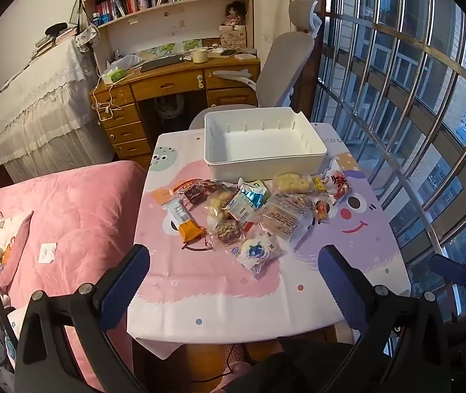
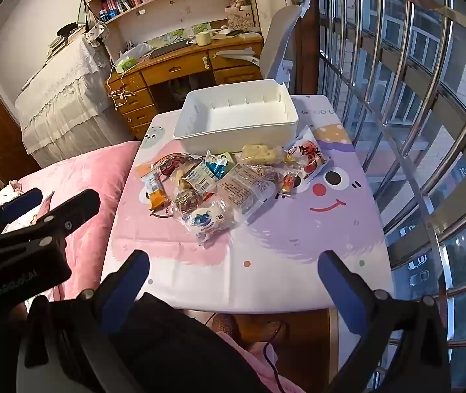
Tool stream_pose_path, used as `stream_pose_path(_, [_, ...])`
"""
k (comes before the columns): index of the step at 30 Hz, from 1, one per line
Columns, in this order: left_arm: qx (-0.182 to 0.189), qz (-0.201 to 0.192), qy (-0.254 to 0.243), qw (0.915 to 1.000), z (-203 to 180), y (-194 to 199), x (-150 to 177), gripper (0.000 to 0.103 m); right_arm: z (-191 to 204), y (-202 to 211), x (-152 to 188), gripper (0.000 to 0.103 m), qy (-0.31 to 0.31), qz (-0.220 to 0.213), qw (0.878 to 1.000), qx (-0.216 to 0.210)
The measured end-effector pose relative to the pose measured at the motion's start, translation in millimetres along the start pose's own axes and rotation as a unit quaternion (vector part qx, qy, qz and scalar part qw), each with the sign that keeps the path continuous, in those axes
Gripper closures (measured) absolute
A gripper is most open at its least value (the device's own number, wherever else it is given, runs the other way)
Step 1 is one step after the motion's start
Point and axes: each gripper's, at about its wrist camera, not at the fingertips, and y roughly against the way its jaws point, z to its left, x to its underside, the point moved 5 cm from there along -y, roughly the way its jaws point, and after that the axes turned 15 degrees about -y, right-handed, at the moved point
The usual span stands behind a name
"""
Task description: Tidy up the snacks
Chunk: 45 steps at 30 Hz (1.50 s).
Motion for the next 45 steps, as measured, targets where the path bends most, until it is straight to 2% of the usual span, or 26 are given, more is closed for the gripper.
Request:
stream_pose_path(28, [-0.004, -0.002, -0.004, 1.0, -0.9, 0.0, -9.0, 0.001, 0.3, -1.4, -1.3, 0.0, -0.019, 0.003, 1.0, 0.002])
stream_pose_path(35, [0.001, 0.0, -0.005, 1.0, 2.0, 1.1, -19.1, 0.001, 2.2, -4.1, 0.7, 0.0, -0.022, 0.004, 1.0, 0.002])
stream_pose_path(45, [0.02, -0.011, -0.011, 0.9997, 24.2, -7.9, -11.5, 0.001, 8.1, -6.9, 2.5, 0.0, -0.03, 0.002, 1.0, 0.005])
